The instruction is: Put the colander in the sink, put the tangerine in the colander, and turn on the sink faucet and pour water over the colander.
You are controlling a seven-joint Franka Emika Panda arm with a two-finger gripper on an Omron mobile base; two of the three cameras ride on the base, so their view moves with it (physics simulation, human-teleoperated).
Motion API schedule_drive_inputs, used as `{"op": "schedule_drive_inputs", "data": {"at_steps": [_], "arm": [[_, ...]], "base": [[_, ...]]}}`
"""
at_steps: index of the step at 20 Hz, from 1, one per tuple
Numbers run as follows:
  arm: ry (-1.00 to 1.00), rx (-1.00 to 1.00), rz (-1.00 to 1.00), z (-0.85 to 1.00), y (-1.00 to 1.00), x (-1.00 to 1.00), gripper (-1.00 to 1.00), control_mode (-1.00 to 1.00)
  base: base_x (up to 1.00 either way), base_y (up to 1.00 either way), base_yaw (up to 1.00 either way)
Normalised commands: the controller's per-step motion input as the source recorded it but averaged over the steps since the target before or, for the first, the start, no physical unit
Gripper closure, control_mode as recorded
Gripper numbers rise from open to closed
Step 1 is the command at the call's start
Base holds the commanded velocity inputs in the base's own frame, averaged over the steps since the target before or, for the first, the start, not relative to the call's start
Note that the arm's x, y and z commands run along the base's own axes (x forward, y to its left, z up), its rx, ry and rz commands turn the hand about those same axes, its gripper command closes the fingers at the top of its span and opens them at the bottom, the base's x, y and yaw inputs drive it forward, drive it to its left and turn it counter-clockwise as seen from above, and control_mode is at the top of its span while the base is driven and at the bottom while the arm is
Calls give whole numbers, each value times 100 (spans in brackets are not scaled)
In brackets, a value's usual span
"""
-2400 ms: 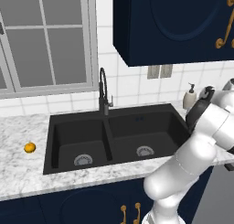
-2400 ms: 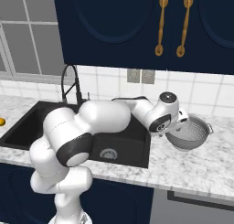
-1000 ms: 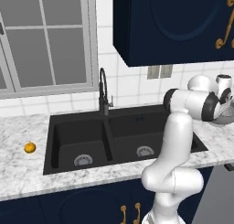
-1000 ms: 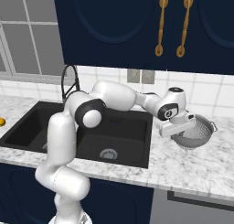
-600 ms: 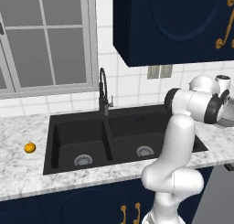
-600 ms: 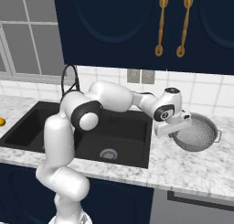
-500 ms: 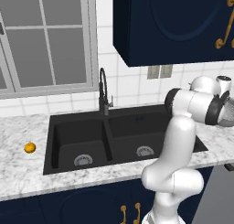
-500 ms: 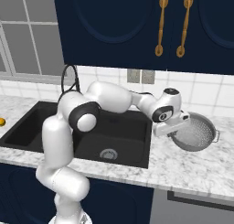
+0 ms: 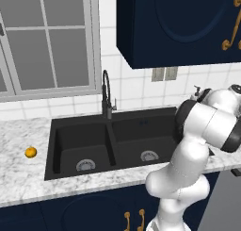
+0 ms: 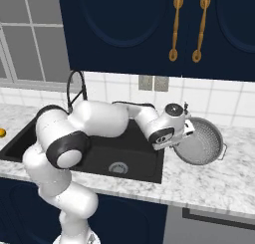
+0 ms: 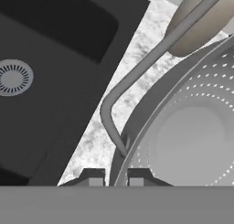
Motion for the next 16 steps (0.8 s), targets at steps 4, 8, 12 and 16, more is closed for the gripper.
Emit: {"op": "schedule_drive_inputs", "data": {"at_steps": [4,8,12,16], "arm": [[-20,0,-12,47,84,-70,100,-100],[-2,0,-14,60,81,-43,100,-100],[10,0,-9,73,62,-10,100,-100],[19,0,-9,65,44,0,100,-100]], "base": [[0,0,0],[0,0,0],[0,0,0],[0,0,0]]}}
